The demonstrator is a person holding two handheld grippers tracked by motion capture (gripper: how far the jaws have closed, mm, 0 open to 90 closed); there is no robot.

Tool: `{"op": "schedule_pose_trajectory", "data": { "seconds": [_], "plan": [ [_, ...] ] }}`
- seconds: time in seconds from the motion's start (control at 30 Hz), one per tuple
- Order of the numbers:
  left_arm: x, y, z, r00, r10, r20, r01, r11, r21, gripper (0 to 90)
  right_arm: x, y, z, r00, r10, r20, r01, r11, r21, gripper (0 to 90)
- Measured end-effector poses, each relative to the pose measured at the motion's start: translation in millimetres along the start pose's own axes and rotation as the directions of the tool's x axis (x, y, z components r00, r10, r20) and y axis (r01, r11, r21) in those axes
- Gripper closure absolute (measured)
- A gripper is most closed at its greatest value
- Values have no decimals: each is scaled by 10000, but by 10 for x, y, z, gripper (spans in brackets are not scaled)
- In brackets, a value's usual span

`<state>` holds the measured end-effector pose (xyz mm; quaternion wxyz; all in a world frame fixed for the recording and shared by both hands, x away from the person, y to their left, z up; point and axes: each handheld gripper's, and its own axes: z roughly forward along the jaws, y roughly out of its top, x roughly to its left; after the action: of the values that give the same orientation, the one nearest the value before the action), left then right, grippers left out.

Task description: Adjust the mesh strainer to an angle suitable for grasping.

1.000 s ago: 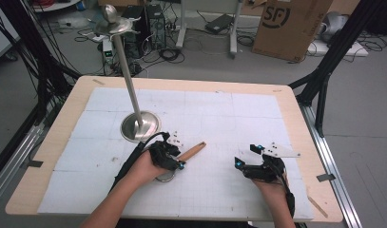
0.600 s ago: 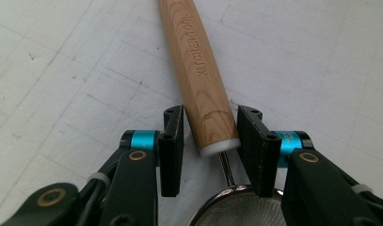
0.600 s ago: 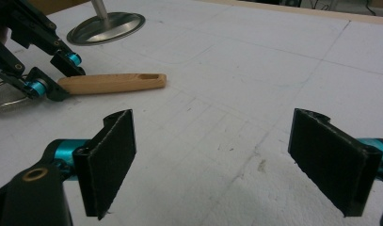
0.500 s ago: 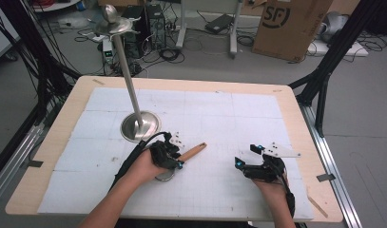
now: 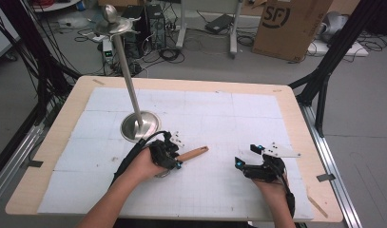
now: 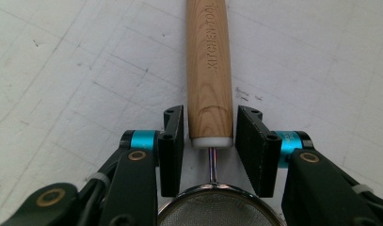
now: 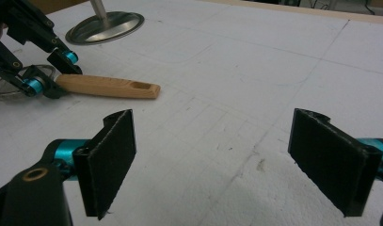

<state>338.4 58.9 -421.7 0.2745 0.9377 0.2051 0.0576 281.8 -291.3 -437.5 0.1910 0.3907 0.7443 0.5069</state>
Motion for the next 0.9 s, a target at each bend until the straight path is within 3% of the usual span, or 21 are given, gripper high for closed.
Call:
{"op": "schedule_pose_trajectory", "data": {
  "seconds": [0.23,0.4,0.53,0.7,0.9],
  "plan": [
    [-6,82,24,9987,475,-176,-465,9976,520,564,1,-3,4,10000,-10,-25,11,10000,68,146],
    [12,67,25,9992,394,-21,-393,9983,426,570,-1,-4,3,10000,12,-35,-12,10000,57,146],
    [2,73,25,9978,654,85,-657,9969,435,625,2,-11,12,10000,19,-45,-18,9999,113,146],
    [7,82,25,9987,480,165,-488,9976,490,641,0,-14,18,10000,22,-32,-22,9999,137,146],
    [17,96,29,9999,-5,154,-4,9983,575,677,2,-19,29,10000,-10,-37,11,9998,218,146]
  ]
}}
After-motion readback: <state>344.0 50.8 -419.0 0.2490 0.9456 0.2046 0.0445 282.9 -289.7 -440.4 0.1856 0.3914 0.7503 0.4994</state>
